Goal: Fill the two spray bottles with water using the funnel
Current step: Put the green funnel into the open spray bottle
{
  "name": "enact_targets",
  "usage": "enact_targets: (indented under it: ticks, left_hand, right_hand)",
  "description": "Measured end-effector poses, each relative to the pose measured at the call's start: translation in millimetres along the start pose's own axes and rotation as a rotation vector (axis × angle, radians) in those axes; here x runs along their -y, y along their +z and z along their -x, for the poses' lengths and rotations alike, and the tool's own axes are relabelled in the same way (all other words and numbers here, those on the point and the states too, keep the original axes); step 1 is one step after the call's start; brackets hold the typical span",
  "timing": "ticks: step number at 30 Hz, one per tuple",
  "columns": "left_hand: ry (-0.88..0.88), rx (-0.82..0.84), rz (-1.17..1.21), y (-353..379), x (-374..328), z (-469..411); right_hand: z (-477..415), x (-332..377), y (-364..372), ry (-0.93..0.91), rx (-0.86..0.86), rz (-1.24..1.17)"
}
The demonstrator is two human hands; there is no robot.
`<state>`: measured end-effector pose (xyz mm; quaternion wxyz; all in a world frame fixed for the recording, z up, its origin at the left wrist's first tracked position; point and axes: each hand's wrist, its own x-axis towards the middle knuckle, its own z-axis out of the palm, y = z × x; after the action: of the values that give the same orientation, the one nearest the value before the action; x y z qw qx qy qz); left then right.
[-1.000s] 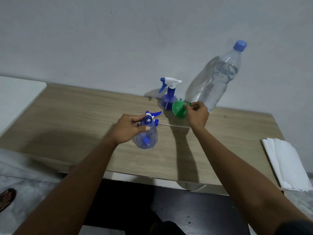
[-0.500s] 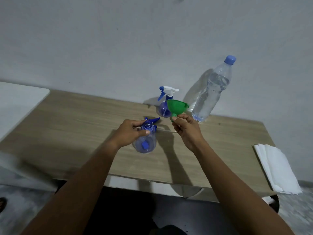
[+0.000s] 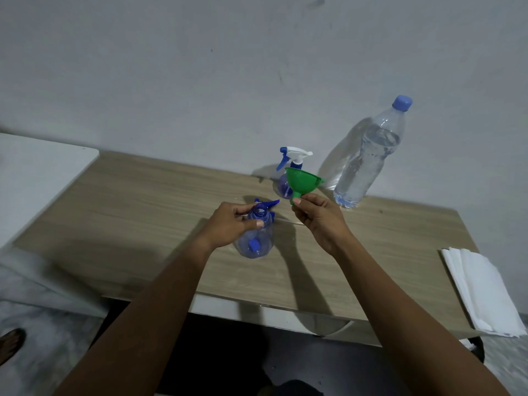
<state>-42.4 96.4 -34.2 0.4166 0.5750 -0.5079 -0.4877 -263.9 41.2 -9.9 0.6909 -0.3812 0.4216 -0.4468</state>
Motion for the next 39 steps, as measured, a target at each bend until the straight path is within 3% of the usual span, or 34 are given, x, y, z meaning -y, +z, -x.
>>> enact_targets:
  ticks: [10, 15, 39]
  left_hand:
    - [0.025, 0.018, 0.097, 4.8, 12.1, 2.7]
    - [0.06, 0.048, 0.114, 5.1, 16.8, 1.9]
    - [0.1, -0.016, 0.064, 12.7, 17.0, 6.9]
  right_hand:
    - [-11.3, -10.2, 36.3, -0.169, 0.193, 0.26]
    - [-14.5, -19.6, 37.6, -0.164, 0.233, 0.347]
    - [-2.9, -36.1, 25.5, -0.171, 0.165, 0.394]
